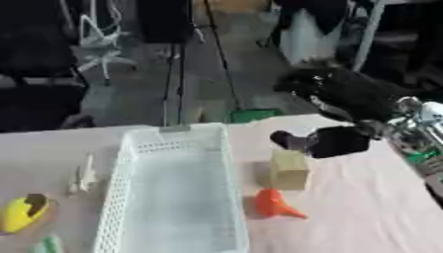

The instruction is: Pick up objects on the table and place them in the box.

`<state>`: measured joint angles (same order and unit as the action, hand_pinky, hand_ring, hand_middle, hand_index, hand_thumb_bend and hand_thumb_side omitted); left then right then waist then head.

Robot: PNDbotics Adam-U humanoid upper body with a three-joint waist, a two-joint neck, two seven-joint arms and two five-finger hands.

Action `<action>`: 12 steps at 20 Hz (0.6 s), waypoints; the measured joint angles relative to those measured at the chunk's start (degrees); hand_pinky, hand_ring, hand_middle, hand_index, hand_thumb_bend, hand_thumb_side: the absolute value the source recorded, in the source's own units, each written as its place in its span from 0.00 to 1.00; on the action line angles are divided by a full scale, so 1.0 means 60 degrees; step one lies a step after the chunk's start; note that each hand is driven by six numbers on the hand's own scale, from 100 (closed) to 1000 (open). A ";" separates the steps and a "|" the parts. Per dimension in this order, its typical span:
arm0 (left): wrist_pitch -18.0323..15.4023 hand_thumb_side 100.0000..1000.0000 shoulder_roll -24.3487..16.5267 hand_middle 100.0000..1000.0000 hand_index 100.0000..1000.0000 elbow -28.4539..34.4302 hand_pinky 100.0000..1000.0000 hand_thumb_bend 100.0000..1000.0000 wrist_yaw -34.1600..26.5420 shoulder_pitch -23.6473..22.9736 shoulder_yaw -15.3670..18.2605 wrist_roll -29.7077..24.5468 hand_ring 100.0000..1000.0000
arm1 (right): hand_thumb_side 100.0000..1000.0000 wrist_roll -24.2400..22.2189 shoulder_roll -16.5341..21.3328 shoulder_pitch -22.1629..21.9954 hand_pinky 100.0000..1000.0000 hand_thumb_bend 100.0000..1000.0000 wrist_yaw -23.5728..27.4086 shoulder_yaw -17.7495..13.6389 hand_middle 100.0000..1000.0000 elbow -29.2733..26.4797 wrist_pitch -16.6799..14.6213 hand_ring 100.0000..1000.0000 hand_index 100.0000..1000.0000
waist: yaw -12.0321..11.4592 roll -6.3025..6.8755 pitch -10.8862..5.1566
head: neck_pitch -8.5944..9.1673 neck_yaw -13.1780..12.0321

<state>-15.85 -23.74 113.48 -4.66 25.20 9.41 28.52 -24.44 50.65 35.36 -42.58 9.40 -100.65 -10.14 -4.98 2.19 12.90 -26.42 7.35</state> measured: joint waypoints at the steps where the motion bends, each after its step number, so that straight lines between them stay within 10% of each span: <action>1: 0.0000 1.00 0.0000 0.90 0.92 0.0001 0.84 0.12 0.0003 0.0001 -0.0003 -0.0001 0.96 | 1.00 -0.0107 0.0000 0.0016 0.96 0.47 0.0057 0.0023 0.97 0.0110 -0.0007 1.00 1.00 | -0.0001 -0.0009 -0.0001 | -0.0007 0.0000; 12: 0.0021 1.00 0.0002 0.90 0.92 0.0008 0.84 0.12 0.0011 0.0002 -0.0008 -0.0023 0.96 | 0.83 -0.0918 -0.0107 0.0336 0.92 0.62 0.0027 0.0285 0.96 0.1339 -0.0156 0.98 1.00 | -0.0064 -0.0041 0.0011 | -0.0040 -0.0033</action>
<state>-15.72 -23.73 113.53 -4.59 25.21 9.36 28.39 -29.95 50.00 37.38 -42.42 11.11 -92.62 -11.08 -5.36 1.95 12.97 -26.66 7.15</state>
